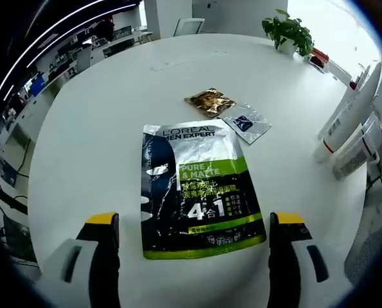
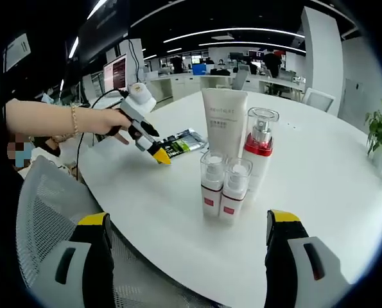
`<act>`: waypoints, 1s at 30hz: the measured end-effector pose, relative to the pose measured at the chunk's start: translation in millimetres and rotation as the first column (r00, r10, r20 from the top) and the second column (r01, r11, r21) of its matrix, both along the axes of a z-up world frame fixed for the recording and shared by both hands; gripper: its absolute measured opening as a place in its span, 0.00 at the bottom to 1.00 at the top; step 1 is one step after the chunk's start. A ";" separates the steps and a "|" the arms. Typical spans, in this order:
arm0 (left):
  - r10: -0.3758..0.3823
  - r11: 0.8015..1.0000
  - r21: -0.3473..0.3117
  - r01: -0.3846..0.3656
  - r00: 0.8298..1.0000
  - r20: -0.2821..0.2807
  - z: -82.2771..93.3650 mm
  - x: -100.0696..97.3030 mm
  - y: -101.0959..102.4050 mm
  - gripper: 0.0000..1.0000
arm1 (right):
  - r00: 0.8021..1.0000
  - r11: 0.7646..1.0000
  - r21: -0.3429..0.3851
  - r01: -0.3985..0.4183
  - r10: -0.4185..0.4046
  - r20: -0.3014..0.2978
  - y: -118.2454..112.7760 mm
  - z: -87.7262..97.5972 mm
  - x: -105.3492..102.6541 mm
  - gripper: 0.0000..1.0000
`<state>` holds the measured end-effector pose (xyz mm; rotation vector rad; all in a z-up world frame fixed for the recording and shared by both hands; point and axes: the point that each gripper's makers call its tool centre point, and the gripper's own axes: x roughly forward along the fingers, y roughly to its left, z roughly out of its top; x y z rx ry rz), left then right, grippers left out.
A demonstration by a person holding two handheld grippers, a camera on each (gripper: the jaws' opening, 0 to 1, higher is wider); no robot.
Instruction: Arrange the skincare products in the storage area until every visible bottle or jar stands upright without overlapping.
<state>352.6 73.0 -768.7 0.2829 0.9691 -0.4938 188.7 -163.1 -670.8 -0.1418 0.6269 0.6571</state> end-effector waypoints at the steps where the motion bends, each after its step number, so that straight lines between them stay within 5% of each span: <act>1: 0.001 1.000 -0.003 -0.001 1.000 -0.003 -1.6 -0.5 -0.6 0.91 | 1.000 1.000 -0.001 -0.001 0.001 -0.001 0.0 -0.3 0.0 0.99; 13: 0.015 1.000 -0.010 -0.015 1.000 -0.009 -5.9 -2.4 -5.0 0.90 | 1.000 0.999 -0.031 -0.018 0.018 -0.018 1.7 -5.8 -2.2 0.99; 20: 0.036 0.999 -0.012 -0.036 0.999 -0.004 -1.5 -1.6 -4.4 0.70 | 1.000 0.999 -0.040 -0.020 0.019 -0.025 1.3 -7.9 -3.4 0.98; 30: 0.062 0.998 -0.031 -0.061 0.997 0.038 0.5 -0.4 -1.9 0.63 | 0.999 0.998 -0.058 -0.031 0.029 -0.034 2.3 -11.0 -4.7 0.98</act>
